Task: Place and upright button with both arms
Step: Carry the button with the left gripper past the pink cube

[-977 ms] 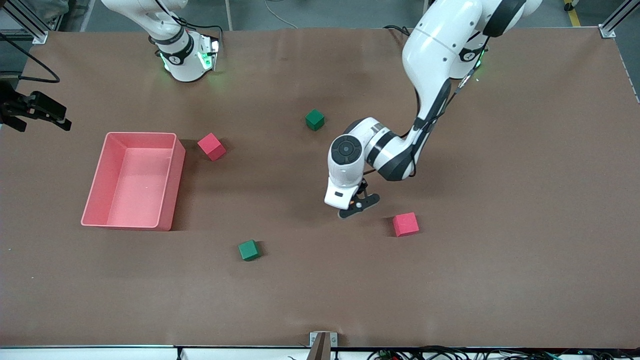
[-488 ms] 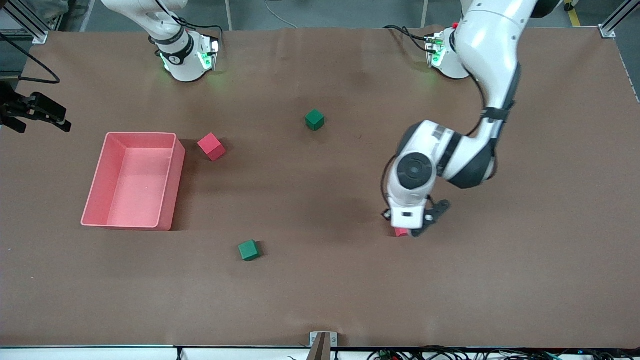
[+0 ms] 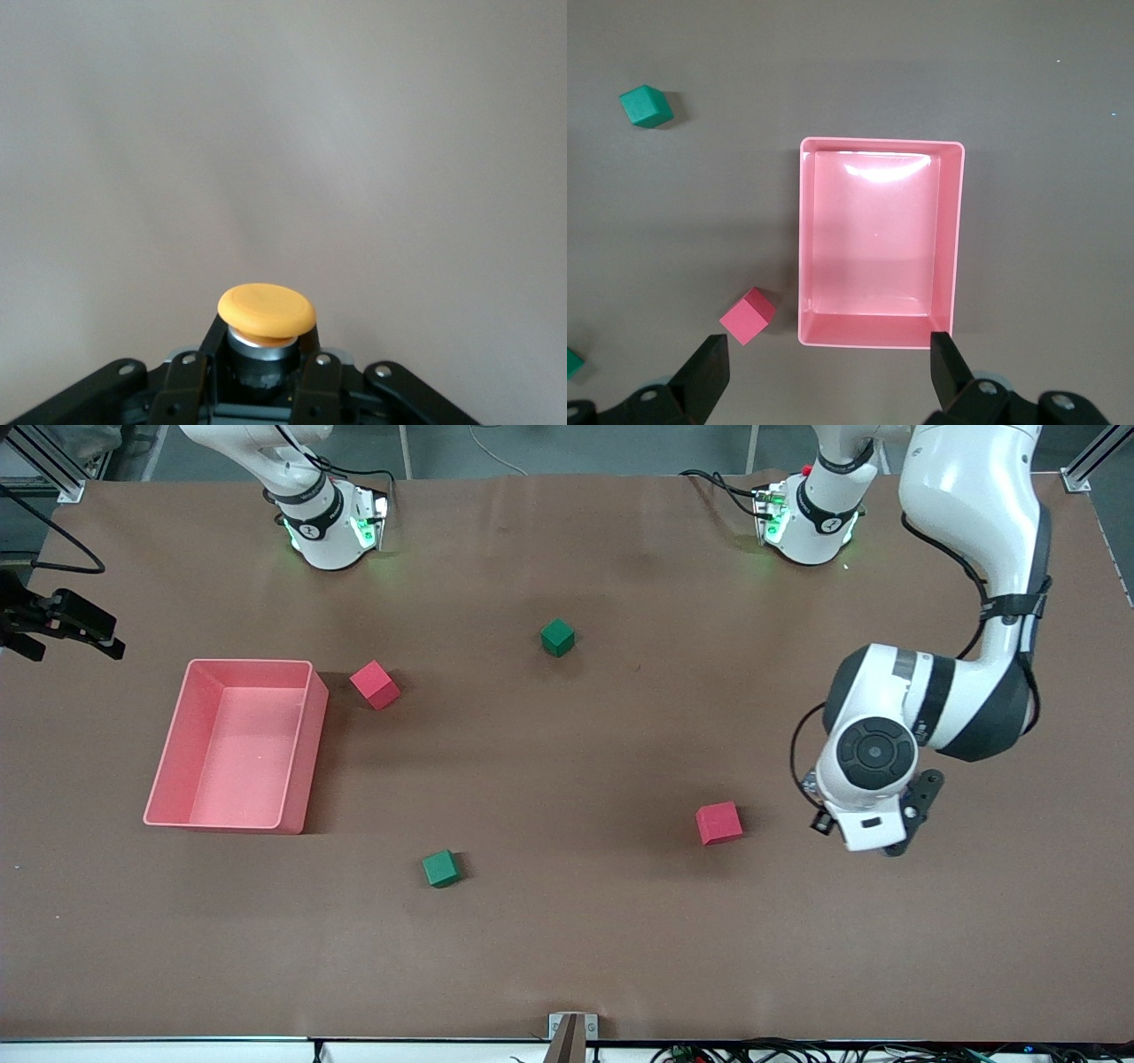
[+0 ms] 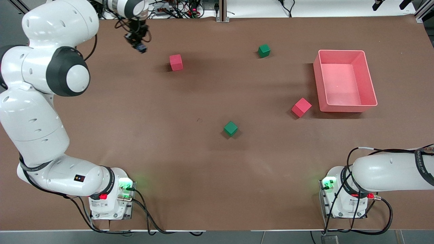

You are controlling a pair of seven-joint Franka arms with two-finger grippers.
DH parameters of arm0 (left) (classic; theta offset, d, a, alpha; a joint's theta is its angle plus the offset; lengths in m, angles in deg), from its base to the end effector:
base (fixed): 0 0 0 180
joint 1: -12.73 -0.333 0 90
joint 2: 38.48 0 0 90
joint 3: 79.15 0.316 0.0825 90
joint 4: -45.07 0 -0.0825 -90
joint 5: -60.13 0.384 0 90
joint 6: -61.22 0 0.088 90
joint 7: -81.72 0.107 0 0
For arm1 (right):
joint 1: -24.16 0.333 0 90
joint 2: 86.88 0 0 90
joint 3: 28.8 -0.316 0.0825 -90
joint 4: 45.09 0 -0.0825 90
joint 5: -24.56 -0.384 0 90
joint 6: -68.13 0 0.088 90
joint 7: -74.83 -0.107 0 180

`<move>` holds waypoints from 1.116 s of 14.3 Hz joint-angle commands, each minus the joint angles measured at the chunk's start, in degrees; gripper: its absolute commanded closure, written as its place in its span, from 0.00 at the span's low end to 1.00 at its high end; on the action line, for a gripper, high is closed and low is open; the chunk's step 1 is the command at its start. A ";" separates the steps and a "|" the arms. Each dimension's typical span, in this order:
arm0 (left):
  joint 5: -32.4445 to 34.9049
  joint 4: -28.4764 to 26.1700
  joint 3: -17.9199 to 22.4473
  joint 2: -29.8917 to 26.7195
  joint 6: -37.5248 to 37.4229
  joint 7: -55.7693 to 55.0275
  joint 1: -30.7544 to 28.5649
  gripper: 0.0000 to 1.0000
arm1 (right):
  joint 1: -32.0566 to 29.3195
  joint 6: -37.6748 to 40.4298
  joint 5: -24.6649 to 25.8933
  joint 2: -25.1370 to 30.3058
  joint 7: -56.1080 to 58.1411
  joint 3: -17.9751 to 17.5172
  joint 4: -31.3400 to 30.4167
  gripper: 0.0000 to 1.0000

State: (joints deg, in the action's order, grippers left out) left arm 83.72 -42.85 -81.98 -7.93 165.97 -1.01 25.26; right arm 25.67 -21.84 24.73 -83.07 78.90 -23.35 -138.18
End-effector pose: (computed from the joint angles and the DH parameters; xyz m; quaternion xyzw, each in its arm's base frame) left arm 0.6575 -0.1422 0.3334 -0.8515 -0.4794 -0.0578 0.2042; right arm 0.5322 -0.0388 0.6350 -1.0000 -0.0012 -0.0060 0.0013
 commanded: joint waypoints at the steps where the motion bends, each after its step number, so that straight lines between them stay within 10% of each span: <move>1: 9.17 -5.85 -0.52 -1.37 1.50 -6.45 -1.89 1.00 | -0.90 -0.74 0.71 0.76 0.15 0.18 -0.78 0.00; 9: 54.14 -18.78 -0.52 8.10 9.69 -58.98 -5.85 1.00 | -1.42 0.05 0.53 0.40 0.41 0.09 0.79 0.00; 16: 69.92 -19.04 -0.43 16.29 -10.15 -76.68 -5.94 1.00 | -1.51 0.14 0.53 0.32 0.33 0.01 2.03 0.00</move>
State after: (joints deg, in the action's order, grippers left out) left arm 151.26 -62.29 -82.20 7.49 160.41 -74.34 19.57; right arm 24.82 -21.96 24.76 -83.06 78.91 -22.91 -136.16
